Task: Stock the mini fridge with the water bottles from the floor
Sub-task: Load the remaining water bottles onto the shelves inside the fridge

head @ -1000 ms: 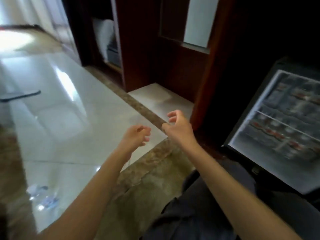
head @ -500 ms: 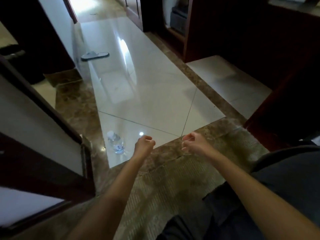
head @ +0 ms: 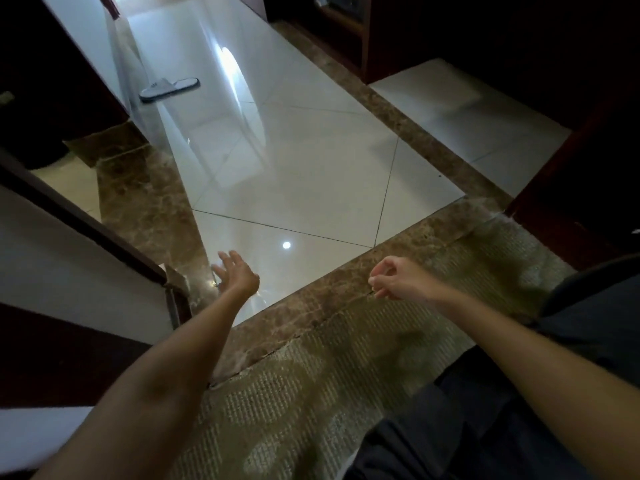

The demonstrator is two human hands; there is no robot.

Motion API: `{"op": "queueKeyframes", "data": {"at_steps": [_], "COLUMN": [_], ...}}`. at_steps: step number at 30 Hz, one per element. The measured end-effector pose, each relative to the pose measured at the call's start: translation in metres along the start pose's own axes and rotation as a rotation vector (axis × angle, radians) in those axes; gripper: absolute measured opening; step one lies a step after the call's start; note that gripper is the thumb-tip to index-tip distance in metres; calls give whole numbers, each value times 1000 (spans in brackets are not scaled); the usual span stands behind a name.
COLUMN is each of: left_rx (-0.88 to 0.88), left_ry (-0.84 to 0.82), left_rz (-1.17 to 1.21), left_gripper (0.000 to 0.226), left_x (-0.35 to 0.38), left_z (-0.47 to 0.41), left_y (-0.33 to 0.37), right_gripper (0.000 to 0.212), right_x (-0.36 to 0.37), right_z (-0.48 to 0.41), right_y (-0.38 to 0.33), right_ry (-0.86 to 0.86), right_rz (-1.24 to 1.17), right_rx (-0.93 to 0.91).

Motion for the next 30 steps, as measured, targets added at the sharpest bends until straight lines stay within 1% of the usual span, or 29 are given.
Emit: {"op": "queueKeyframes", "data": {"at_steps": [6, 9, 11, 15, 16, 19, 20, 22, 26, 30], "left_rx": [27, 16, 39, 162, 162, 95, 92, 144, 174, 336], "left_ry": [179, 201, 224, 175, 170, 241, 227, 193, 193, 158], "left_rz": [50, 76, 64, 39, 36, 34, 78, 157, 350, 412], "left_gripper": [42, 41, 38, 28, 28, 32, 29, 27, 32, 25], "left_x": [-5, -10, -11, 1, 4, 3, 4, 2, -10, -15], "left_z": [-16, -21, -25, -23, -20, -8, -5, 4, 26, 60], "left_y": [-4, -4, -4, 1, 2, 7, 11, 24, 49, 103], "right_gripper": [8, 10, 10, 9, 8, 11, 13, 17, 19, 18], "right_x": [3, 5, 5, 4, 4, 4, 5, 4, 1, -8], "right_z": [-1, -1, -2, -1, 0, 4, 5, 8, 12, 19], "right_y": [3, 6, 8, 10, 11, 12, 12, 13, 17, 19], "right_ry": [-23, -30, -35, -36, -35, -45, -49, -55, -45, -27], "right_rz": [29, 31, 27, 35, 39, 63, 69, 76, 90, 86], "right_rx": [4, 20, 32, 43, 42, 40, 38, 39, 53, 53]}}
Point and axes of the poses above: each hand's wrist, its own z-axis away from the middle knuckle, its own x-axis out of the palm, y = z × x, the point moved 7 cm from there along -z, towards the middle knuckle, and after that the axes turned 3 degrees about x, right-handed, at the moved point
